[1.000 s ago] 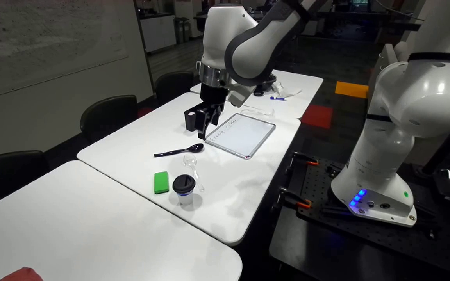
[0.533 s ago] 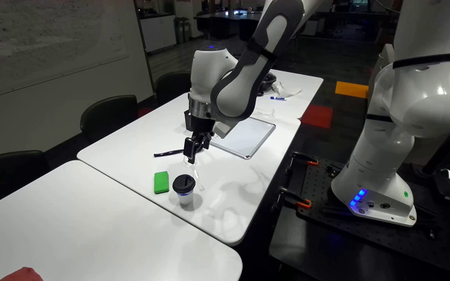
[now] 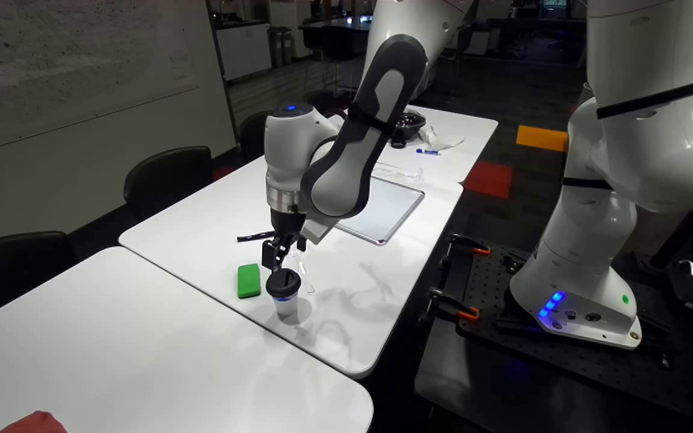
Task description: Remove the black lid from the cup and place it on the table
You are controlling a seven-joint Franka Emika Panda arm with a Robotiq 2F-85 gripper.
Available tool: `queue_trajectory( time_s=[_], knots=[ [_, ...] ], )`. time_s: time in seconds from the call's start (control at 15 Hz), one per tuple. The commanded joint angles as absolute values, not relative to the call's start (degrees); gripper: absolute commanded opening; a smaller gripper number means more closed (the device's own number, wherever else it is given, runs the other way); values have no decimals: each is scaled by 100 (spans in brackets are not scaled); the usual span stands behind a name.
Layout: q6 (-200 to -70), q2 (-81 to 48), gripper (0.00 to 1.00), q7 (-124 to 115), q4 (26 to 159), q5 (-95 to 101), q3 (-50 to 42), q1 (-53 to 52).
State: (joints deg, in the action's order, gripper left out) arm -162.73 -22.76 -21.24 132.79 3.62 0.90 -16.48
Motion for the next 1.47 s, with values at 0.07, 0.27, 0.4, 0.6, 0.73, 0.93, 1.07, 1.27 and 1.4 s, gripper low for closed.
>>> queue_trajectory(
  time_s=[0.07,0.27,0.4,0.6,0.73,0.93,1.07,1.27,1.4],
  knots=[
    [-16045,-2660,100,-2408,12794,458,-201,-2011],
    [-15990,-2833,100,-2378,12632,418,-246,-2056],
    [-15943,-2924,100,-2337,12545,383,-231,-2029],
    [-15829,-3039,100,-2353,12433,404,-268,-2051],
    [-15758,-3108,100,-2361,12365,417,-290,-2062],
    [-15674,-3187,100,-2327,12277,397,-276,-2033],
    [-15600,-3237,100,-2278,12216,374,-227,-1997],
    [-15490,-3304,100,-2254,12132,374,-193,-1986],
    [-15442,-3353,100,-2265,12081,385,-198,-2001]
  ],
)
